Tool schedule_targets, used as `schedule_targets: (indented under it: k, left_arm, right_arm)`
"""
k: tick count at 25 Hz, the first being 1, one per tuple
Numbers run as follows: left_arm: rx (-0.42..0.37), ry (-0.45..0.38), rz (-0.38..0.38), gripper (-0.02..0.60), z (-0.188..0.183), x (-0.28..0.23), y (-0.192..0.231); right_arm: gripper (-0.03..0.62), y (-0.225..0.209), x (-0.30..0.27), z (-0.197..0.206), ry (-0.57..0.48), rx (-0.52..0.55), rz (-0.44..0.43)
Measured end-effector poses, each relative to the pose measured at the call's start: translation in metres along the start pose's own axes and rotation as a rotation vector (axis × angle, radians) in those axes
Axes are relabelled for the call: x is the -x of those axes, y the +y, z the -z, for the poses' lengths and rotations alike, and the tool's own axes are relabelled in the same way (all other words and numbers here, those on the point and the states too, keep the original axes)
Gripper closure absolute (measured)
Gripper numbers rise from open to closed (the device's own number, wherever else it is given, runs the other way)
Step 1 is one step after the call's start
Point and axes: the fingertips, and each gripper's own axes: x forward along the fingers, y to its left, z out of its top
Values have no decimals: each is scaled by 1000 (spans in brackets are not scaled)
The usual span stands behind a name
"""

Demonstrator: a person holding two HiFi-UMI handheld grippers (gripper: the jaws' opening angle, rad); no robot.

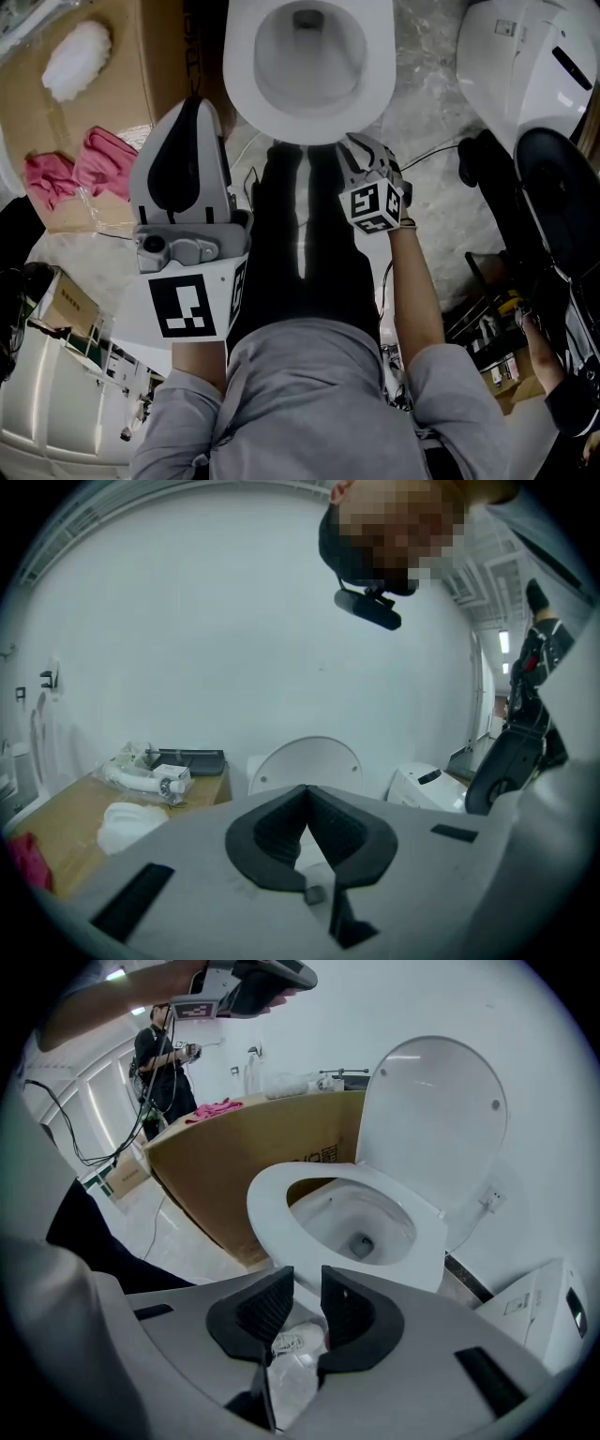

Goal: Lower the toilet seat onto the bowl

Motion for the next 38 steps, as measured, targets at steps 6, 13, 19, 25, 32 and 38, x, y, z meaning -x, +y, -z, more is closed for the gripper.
schedule_targets:
  k: [6,13,19,25,32,38]
  left_arm:
    - [2,10,-6,581,6,1,-1]
    - [7,17,-11,581,10,0,-1]
    - [-1,3,-14,581,-3,2,-1]
    - [-13,-25,-25,581,-23,7,1]
    - [-19,-61,-26,581,-53,12,-1]
    - [-28,-89,-22,581,-79,13,-5]
  right_arm:
    - [560,1,-13,12,20,-15,14]
    - [594,-14,-20,5,22,-47,44]
    - [594,-17,-6,-6,5,-37,42]
    - [594,-23,19,-26,-25,-33,58]
    - [594,-39,55,-66,-89,-16,103]
    - [594,-56,85,-96,-143,-6,139]
